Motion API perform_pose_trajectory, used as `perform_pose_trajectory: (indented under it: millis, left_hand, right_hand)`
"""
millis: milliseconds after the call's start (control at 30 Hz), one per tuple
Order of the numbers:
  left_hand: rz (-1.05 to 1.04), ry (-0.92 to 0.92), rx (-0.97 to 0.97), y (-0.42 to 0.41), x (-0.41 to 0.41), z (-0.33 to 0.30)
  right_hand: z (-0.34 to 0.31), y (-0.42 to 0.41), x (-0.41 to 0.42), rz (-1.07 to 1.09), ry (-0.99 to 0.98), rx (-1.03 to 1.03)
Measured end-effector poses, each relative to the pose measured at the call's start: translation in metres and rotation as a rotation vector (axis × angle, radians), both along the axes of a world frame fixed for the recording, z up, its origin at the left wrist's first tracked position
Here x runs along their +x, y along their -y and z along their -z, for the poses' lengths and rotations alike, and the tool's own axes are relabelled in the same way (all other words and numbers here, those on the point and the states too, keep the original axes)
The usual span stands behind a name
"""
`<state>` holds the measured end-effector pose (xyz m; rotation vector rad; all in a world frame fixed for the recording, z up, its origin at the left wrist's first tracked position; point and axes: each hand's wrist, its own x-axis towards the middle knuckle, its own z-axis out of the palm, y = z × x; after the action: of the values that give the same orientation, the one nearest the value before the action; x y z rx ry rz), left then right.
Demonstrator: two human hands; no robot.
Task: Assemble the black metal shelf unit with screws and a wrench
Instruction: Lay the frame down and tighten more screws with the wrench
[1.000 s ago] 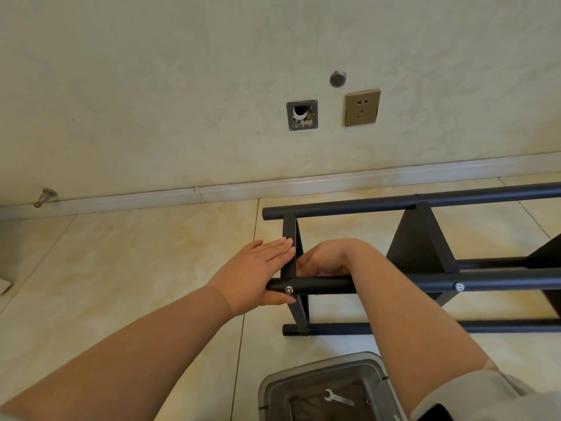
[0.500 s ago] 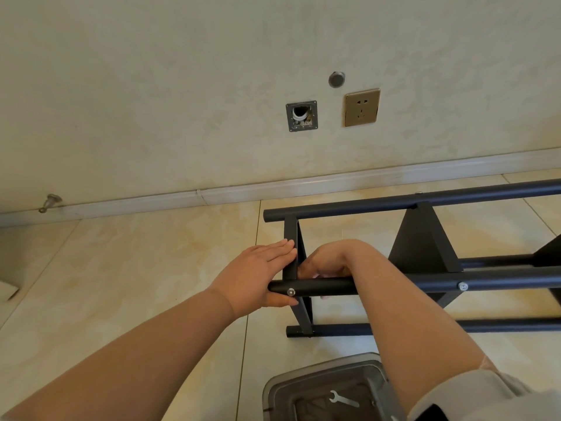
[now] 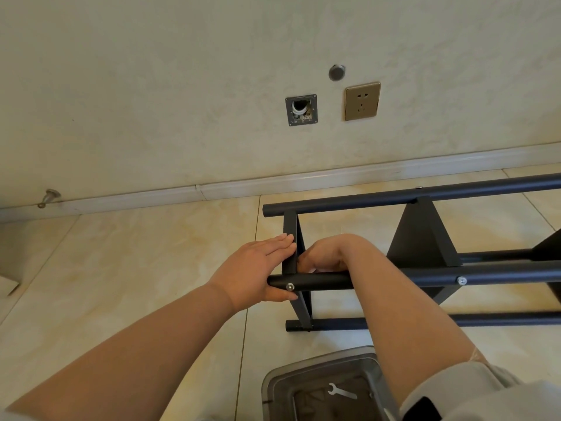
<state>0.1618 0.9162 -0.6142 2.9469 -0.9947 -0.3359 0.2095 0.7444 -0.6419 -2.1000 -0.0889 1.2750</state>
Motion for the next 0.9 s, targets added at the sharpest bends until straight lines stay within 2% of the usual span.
perform_pose_trajectory:
  millis: [100,267,500,600,900]
  left_hand:
    - [-0.005,0.008,-0.009,0.0003,-0.0005,-0.0003]
    - [-0.007,0.000,0.000,-0.0001,-0.0010,-0.0017]
    - [-0.015,0.002,0.014,0.0004,-0.0011,-0.0012]
    - [-0.021,0.001,0.013,0.0006,-0.0010,-0.0012]
    - [-0.034,-0.003,0.033,0.0023,-0.0010,-0.0018]
  right_hand:
    - [-0.0010,0.0019,-0.0003,0.003,-0.024,0.040]
    - [-0.0009,-0.0028,0.0004,0.006,0.043,0.002]
    - [-0.0010,-0.0005,-0.0011,0.045,0.017,0.012]
    - [-0.0015,0.0039,-0.0020,0.060,-0.032,0.084]
    - [-0.0055,0.0046,-0.0041,0.012,-0.072,0.099]
